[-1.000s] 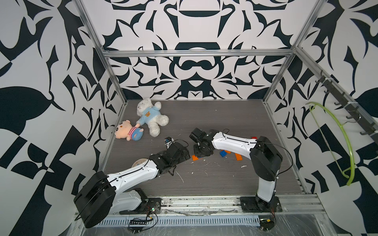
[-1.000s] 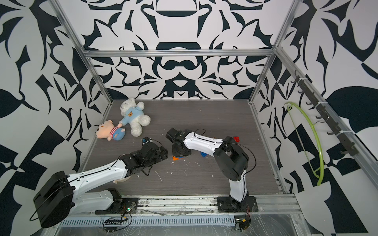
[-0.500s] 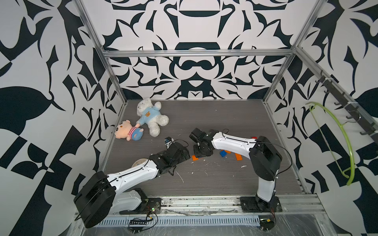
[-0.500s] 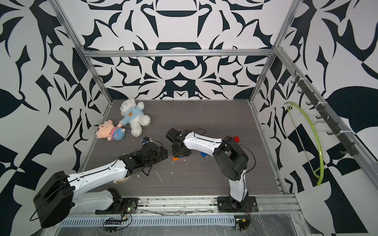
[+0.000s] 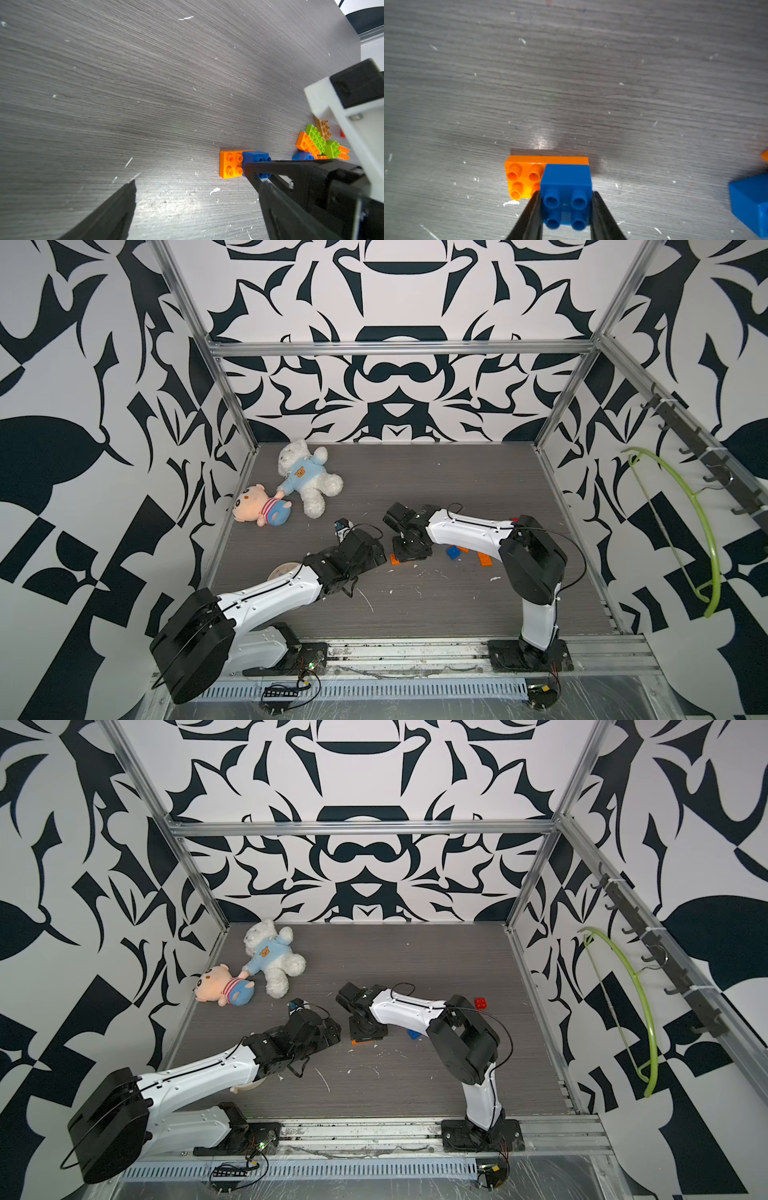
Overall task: Assemble the number 5 with lego
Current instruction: Assemble the lego brick with the lego brick.
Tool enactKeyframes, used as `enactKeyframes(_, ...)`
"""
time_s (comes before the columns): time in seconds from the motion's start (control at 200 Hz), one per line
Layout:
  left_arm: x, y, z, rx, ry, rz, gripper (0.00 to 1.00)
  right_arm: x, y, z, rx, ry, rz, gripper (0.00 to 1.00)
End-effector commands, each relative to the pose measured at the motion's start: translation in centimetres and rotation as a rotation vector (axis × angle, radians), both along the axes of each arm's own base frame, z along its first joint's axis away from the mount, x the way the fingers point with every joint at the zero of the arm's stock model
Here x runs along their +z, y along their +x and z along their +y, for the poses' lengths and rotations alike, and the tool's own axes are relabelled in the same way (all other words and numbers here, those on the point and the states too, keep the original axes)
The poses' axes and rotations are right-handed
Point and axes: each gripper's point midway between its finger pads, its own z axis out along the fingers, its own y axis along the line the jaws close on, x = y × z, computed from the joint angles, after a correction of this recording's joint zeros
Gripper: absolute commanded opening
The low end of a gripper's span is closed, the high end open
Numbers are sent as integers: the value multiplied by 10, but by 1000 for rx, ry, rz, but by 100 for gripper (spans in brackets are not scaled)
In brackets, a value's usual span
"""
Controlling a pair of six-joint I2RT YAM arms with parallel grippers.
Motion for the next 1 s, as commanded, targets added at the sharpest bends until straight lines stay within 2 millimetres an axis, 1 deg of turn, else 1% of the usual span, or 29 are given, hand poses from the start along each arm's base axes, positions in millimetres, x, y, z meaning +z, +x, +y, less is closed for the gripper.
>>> enactKeyframes(0.0, 2, 0, 2, 4, 21, 0, 99, 13, 16, 3, -49, 0, -45, 31)
enactKeyframes(0.14, 6, 0, 4, 11, 19, -10, 99, 9, 28, 5, -89, 12, -32, 31)
enactKeyframes(0.29, 8, -1, 8, 25, 15, -20, 99, 2, 33, 9, -107, 19, -20, 33)
enactKeyframes(0.36, 8, -1, 10, 30, 14, -22, 99, -1, 34, 6, -129, -2, -25, 33)
enactKeyframes(0.44, 9, -1, 10, 30, 12, -23, 99, 0, 35, 5, -142, -1, -27, 39)
enactKeyframes(0.58, 10, -2, 10, 29, 7, -23, 99, 10, 34, 9, -137, 35, -28, 48)
enactKeyframes(0.7, 12, -1, 8, 23, 2, -27, 99, 30, 34, 6, -126, 53, -61, 54)
enactKeyframes(0.745, 14, -1, 7, 18, -3, -31, 99, 38, 34, 1, -130, 51, -77, 56)
enactKeyframes(0.835, 18, 1, 2, 1, -12, -41, 99, 53, 35, -17, -150, 45, -117, 59)
enactKeyframes(0.915, 24, 4, -6, -32, -17, -51, 99, 66, 36, -43, -199, 28, -163, 60)
enactKeyframes(0.95, 26, 6, -10, -49, -20, -56, 99, 68, 34, -55, -218, 25, -170, 62)
enactKeyframes(0.97, 28, 6, -13, -59, -21, -57, 99, 71, 37, -68, -242, 2, -203, 63)
enactKeyframes(0.995, 29, 7, -17, -71, -22, -57, 99, 71, 37, -76, -258, -5, -206, 65)
